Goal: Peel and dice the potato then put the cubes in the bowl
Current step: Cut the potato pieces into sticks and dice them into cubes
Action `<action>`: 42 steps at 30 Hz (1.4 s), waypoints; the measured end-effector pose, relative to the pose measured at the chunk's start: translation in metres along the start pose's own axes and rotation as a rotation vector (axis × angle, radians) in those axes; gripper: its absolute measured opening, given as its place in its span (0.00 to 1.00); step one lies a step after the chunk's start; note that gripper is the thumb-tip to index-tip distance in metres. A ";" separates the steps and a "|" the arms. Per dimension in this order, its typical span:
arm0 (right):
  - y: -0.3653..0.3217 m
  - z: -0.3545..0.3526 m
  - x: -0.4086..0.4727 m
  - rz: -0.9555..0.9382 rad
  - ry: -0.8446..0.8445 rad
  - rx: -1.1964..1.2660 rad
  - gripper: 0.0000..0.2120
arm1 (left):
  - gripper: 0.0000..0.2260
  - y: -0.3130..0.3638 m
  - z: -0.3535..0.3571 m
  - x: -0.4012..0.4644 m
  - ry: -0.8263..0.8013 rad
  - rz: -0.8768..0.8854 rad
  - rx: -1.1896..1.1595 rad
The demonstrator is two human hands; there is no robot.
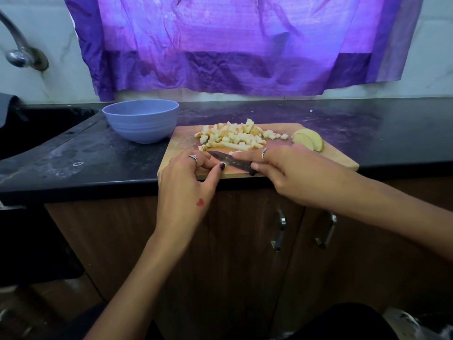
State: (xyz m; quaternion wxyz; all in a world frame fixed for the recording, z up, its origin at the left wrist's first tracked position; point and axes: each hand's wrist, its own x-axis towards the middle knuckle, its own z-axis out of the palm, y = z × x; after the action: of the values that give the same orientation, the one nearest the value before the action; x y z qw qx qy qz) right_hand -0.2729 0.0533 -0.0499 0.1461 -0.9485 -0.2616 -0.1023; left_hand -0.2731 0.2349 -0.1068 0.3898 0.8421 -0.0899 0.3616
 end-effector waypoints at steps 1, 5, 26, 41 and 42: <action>-0.002 0.000 0.002 0.005 -0.014 -0.015 0.19 | 0.03 0.000 0.000 0.000 0.000 -0.002 0.000; -0.012 0.001 0.017 0.018 -0.075 -0.168 0.22 | 0.04 0.000 0.000 0.001 -0.002 -0.010 0.018; -0.012 0.002 0.000 0.030 -0.019 -0.011 0.18 | 0.02 0.000 -0.004 -0.003 0.016 -0.015 -0.003; 0.010 -0.028 0.006 0.148 0.089 -0.083 0.21 | 0.04 0.003 -0.006 0.034 -0.140 -0.062 0.225; 0.016 -0.032 0.000 0.176 0.090 -0.071 0.20 | 0.04 0.003 -0.007 0.043 -0.161 -0.067 0.298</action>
State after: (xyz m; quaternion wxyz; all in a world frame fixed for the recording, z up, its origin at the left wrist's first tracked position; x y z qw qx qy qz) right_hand -0.2684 0.0295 -0.0239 0.1326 -0.9669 -0.1665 -0.1405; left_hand -0.2471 0.2431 -0.0725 0.2641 0.9193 -0.0383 0.2893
